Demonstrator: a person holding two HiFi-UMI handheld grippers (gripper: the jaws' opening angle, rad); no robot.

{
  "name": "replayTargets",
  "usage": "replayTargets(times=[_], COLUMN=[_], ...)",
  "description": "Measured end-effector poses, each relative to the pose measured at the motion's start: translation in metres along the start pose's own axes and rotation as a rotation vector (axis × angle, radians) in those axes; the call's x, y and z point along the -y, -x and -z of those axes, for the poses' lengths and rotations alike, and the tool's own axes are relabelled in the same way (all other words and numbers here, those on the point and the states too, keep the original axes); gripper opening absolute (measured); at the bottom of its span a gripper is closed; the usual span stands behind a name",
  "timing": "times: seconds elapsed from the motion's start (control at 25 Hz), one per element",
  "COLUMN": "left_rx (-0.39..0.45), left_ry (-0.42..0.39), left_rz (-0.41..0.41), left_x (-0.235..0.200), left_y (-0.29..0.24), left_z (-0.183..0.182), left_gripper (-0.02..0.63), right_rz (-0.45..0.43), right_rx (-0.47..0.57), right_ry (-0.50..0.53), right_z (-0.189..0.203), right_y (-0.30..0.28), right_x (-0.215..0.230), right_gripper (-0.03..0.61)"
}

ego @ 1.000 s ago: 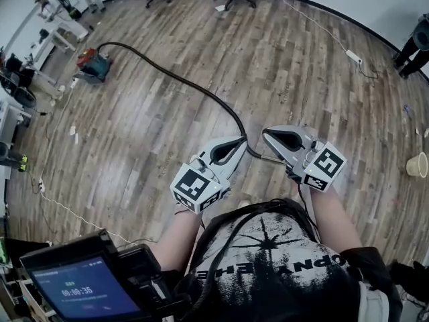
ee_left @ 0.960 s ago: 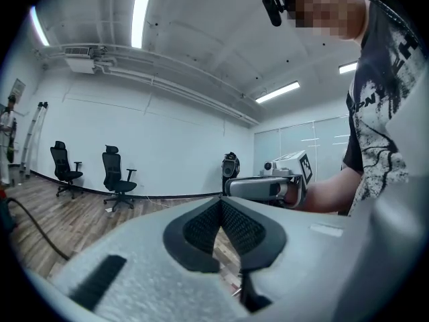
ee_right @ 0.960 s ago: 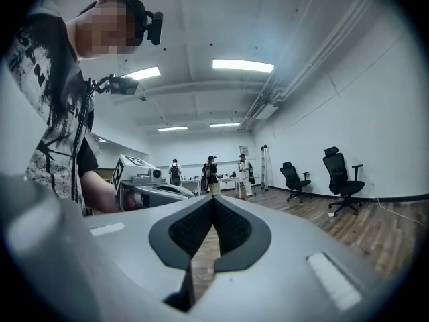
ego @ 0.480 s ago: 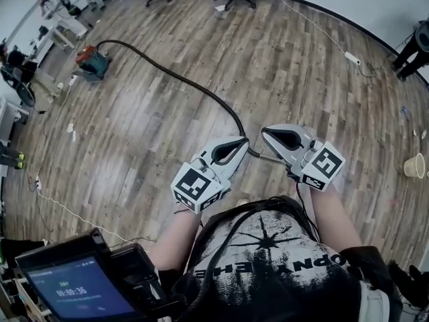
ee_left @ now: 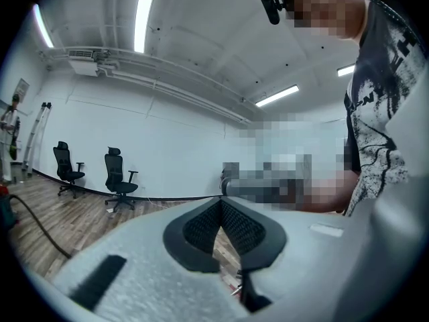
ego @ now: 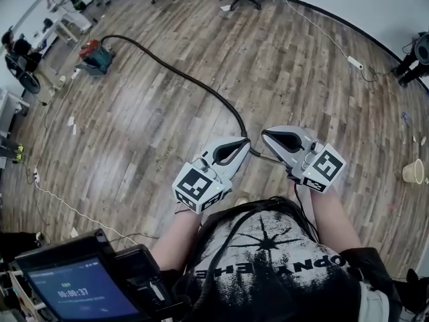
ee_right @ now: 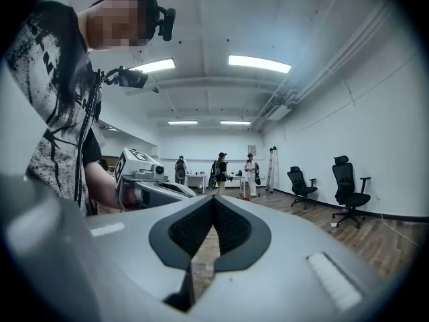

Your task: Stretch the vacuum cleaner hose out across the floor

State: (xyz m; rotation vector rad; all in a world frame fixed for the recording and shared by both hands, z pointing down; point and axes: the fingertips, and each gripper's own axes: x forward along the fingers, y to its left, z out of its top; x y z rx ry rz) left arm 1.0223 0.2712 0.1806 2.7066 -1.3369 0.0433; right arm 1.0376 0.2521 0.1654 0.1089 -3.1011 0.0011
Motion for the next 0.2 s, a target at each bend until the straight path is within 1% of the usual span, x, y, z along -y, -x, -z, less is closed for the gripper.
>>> replayTargets(times=[0.2], left_rx=[-0.005], left_ry=[-0.005], left_rz=[0.005], left_x=[0.0082], left_y=[0.0051], left_z=[0.0105], left_gripper=[0.0], right_rz=[0.003], right_rx=[-0.009], right_ry=[-0.01], right_z=[0.0069], right_y=[0.0022], right_x=[-0.0084], right_gripper=[0.006])
